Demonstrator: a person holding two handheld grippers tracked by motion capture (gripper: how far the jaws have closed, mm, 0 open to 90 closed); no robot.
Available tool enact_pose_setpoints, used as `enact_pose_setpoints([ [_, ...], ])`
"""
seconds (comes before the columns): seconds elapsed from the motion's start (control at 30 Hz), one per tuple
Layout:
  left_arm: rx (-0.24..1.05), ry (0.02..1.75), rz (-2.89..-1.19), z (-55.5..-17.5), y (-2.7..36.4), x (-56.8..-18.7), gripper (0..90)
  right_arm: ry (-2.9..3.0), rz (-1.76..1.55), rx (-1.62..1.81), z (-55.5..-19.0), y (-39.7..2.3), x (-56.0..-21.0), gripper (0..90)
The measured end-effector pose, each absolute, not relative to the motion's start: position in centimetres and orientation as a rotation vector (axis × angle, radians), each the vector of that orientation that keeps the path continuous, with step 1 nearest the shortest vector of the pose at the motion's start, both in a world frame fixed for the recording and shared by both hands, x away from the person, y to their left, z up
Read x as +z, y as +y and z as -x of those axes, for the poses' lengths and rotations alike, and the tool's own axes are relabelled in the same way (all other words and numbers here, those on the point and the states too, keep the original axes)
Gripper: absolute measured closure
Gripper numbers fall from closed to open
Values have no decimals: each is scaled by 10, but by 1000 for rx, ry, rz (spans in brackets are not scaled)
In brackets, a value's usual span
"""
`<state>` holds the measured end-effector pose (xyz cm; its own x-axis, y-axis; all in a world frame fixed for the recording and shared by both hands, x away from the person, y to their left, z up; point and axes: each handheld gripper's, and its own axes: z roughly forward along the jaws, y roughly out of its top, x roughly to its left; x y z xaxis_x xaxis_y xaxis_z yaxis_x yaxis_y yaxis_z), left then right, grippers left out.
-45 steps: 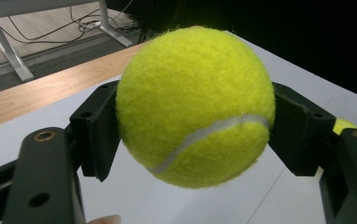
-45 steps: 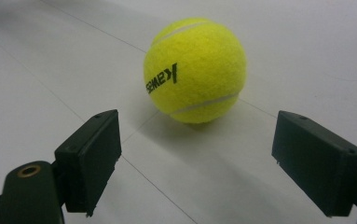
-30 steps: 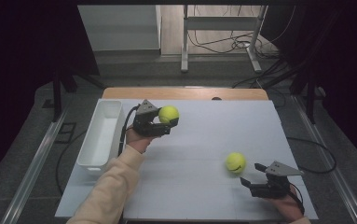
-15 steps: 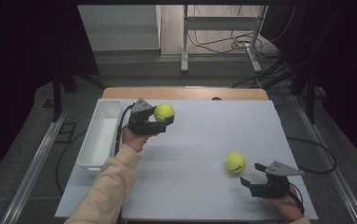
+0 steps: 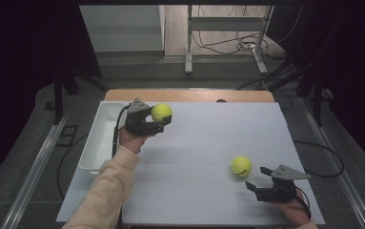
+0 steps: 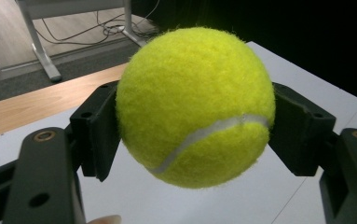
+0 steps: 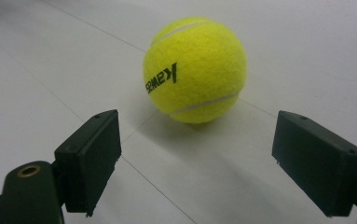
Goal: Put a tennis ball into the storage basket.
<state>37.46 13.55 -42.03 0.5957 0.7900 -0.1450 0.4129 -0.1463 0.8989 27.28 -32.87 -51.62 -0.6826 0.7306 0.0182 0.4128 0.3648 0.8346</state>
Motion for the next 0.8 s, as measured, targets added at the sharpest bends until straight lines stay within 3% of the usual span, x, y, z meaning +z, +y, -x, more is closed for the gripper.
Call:
enact_pose_setpoints([
  [0.8,485,1040,-1746,-377,156,-416,265,2276,-1000,1235,-273,-329,-516,160],
])
